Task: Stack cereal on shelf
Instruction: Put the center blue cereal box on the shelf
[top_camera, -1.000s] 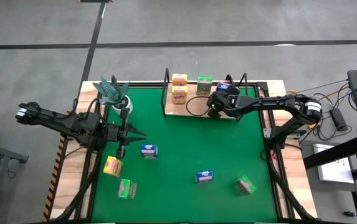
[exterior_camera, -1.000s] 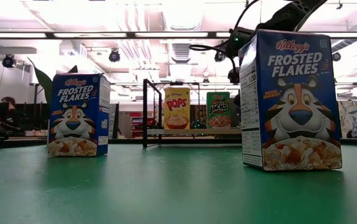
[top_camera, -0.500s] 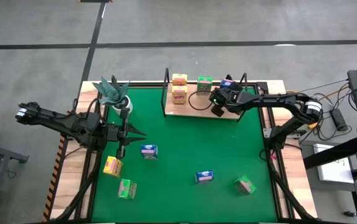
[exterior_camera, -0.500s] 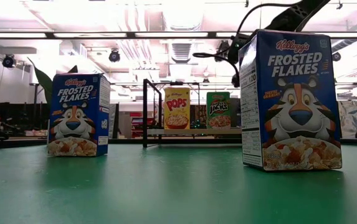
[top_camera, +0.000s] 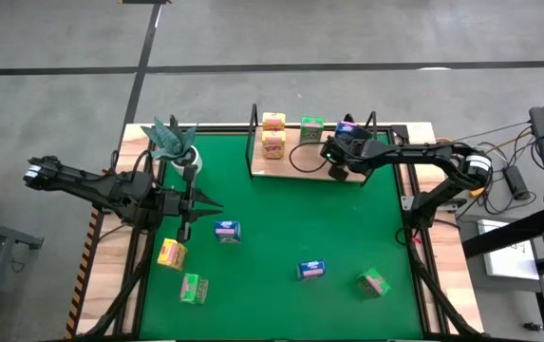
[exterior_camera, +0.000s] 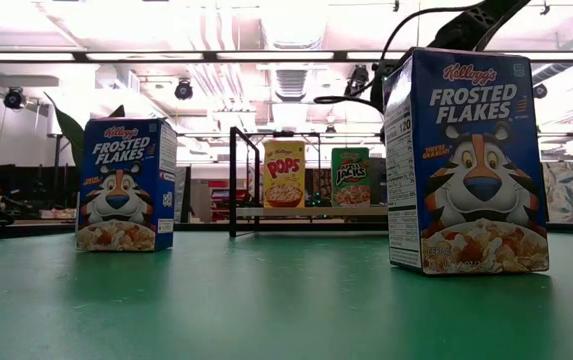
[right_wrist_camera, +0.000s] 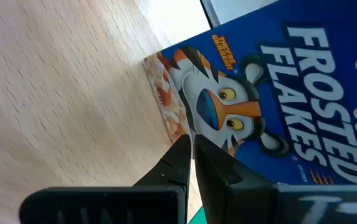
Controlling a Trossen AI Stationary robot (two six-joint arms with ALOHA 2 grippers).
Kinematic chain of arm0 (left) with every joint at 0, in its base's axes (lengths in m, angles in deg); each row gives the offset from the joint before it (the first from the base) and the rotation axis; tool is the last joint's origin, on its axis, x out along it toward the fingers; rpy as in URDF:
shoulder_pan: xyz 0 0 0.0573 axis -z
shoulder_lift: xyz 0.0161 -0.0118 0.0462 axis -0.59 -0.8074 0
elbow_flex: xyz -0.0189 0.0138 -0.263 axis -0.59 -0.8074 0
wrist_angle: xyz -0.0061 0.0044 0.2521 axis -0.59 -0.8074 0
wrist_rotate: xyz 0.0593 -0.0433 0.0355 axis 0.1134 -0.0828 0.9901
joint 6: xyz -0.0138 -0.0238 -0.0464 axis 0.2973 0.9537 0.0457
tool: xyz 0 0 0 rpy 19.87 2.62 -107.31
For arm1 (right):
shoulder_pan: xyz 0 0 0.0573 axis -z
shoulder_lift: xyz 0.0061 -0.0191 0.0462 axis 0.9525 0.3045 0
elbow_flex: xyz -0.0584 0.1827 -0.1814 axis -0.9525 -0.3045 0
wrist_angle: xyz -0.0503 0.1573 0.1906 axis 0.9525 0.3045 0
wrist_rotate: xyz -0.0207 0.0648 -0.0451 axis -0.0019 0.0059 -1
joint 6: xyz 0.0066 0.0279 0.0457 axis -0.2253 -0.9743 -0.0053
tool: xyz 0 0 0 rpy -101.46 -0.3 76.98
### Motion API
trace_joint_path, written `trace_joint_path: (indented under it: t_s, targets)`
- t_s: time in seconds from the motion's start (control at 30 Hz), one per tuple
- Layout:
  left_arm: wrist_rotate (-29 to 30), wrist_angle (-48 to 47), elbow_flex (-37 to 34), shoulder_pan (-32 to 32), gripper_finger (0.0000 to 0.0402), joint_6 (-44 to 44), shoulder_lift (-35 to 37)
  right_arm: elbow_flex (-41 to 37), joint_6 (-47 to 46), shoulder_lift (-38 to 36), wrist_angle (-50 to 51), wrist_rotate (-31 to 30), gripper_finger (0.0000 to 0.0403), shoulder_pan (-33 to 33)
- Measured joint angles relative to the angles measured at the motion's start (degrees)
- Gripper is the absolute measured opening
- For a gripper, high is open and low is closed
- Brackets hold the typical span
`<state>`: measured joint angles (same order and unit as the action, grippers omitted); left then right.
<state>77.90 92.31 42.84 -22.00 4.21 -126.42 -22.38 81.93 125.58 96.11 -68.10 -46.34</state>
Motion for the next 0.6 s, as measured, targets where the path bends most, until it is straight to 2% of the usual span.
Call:
trace_joint_path:
  t_s: [0.6]
  targets:
    - [0.0,0.0,0.0,0.0,0.0038,0.0,0.0,0.0,1.7,0.0,-1.8,1.2,0.0013,3.0]
